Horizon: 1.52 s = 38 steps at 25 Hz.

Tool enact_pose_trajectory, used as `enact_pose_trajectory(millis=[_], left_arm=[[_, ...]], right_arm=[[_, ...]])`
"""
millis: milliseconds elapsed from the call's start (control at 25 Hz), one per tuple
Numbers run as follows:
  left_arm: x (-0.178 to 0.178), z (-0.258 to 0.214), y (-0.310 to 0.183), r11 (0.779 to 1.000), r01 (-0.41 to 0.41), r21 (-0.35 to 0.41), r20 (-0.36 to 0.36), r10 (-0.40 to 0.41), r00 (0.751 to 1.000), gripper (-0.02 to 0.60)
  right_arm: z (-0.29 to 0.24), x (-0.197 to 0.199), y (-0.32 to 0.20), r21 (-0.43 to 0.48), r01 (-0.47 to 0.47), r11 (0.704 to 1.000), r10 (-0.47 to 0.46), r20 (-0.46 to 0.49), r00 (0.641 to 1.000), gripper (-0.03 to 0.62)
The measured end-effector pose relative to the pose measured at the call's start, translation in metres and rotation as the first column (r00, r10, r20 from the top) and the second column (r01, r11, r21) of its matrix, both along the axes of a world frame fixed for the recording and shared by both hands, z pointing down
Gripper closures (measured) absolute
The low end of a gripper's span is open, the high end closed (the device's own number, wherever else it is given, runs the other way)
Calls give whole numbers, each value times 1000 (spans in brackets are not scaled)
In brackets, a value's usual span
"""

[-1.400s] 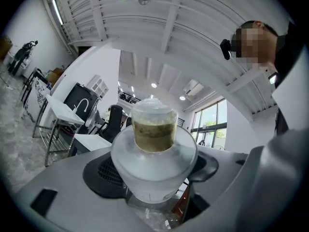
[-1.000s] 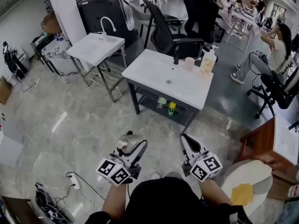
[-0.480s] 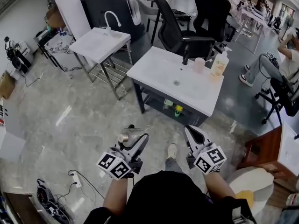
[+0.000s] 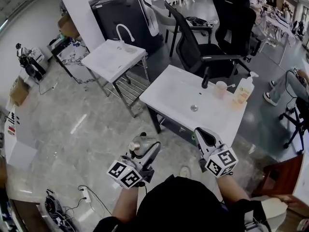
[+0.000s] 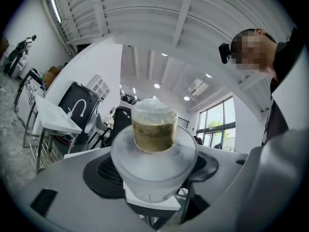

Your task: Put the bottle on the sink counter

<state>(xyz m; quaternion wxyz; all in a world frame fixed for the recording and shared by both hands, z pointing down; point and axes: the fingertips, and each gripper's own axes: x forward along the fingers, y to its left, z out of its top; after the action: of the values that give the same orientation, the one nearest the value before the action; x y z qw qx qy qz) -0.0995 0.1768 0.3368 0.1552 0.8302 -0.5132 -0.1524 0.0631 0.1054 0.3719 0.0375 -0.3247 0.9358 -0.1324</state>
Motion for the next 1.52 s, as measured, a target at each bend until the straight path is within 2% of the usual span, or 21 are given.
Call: enact_pose_trajectory(millis=[200, 400, 600, 800, 1080, 1520], left_arm=[[0, 12, -61, 998, 11, -60, 27, -10, 1000, 230], [14, 16, -110, 998, 8, -67, 12, -7, 1000, 230], [23, 26, -141, 996, -7, -93, 44, 11, 999, 230], [20, 43, -176, 992, -16, -126, 69, 25, 997, 230], [7, 62, -242, 986, -78, -146, 42, 85, 995, 230], [-32, 98, -357, 972, -134, -191, 89, 153, 984, 230]], right_arm=[[6, 0, -53, -14, 5, 1000, -5, 19, 1000, 560], [10, 26, -93, -31, -2, 1000, 2, 5, 1000, 560], [21, 47, -120, -76, -52, 996, 54, 15, 998, 560], [34, 51, -138, -115, -74, 991, 74, -10, 997, 560], [41, 43, -181, -133, -127, 983, 125, -24, 992, 560], [50, -3, -276, -157, -182, 971, 179, -34, 983, 560]])
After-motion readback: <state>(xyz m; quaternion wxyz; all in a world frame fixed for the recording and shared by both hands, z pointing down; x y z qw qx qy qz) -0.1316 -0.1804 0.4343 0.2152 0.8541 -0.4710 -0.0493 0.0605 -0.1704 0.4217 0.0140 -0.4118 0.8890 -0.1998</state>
